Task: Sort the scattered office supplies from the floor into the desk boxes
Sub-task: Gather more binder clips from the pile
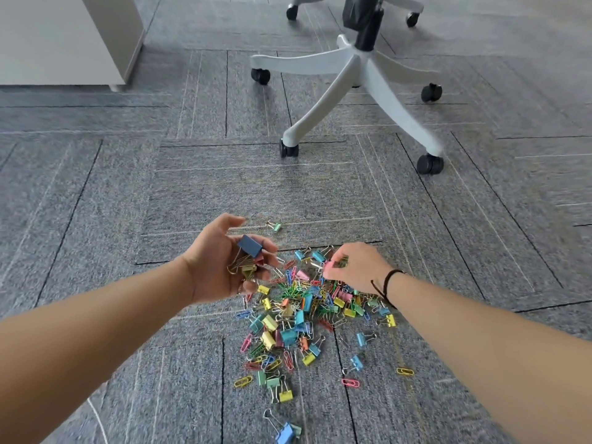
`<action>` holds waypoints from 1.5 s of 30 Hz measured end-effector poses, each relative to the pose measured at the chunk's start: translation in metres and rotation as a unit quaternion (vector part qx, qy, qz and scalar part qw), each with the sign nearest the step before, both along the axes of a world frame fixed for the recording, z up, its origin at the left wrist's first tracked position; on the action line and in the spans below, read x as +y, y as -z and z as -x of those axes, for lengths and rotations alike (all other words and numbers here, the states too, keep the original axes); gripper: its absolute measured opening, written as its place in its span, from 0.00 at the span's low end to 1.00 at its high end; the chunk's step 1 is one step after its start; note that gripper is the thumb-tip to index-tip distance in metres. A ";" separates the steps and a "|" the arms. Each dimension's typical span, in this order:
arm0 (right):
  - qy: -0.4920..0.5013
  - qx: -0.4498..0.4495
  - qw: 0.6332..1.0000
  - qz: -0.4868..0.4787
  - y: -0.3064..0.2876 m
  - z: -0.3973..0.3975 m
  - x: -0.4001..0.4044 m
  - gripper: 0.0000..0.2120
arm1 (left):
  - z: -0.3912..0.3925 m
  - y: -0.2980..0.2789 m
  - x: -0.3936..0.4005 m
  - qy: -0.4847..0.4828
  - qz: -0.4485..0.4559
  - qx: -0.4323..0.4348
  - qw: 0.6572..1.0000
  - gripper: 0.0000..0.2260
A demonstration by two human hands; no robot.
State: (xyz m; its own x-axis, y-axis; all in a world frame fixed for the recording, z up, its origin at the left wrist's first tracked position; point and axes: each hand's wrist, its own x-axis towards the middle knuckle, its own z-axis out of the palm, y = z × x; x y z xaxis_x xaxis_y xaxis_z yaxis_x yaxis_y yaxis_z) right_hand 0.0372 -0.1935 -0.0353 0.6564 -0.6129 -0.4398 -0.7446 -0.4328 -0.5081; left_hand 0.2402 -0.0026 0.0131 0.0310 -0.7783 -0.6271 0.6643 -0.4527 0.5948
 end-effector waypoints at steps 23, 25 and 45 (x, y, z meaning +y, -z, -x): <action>0.104 -0.251 0.675 -0.686 -0.078 -0.001 0.033 0.11 | 0.022 -0.025 -0.005 0.025 -0.017 -0.025 0.999 0.23; 0.132 -0.260 0.698 -0.654 -0.079 -0.002 0.040 0.06 | 0.022 -0.025 -0.004 0.023 -0.017 -0.025 0.999 0.23; 0.284 -0.188 0.786 -0.516 -0.068 0.046 0.022 0.07 | 0.060 0.010 -0.004 0.205 -0.105 -0.288 0.930 0.11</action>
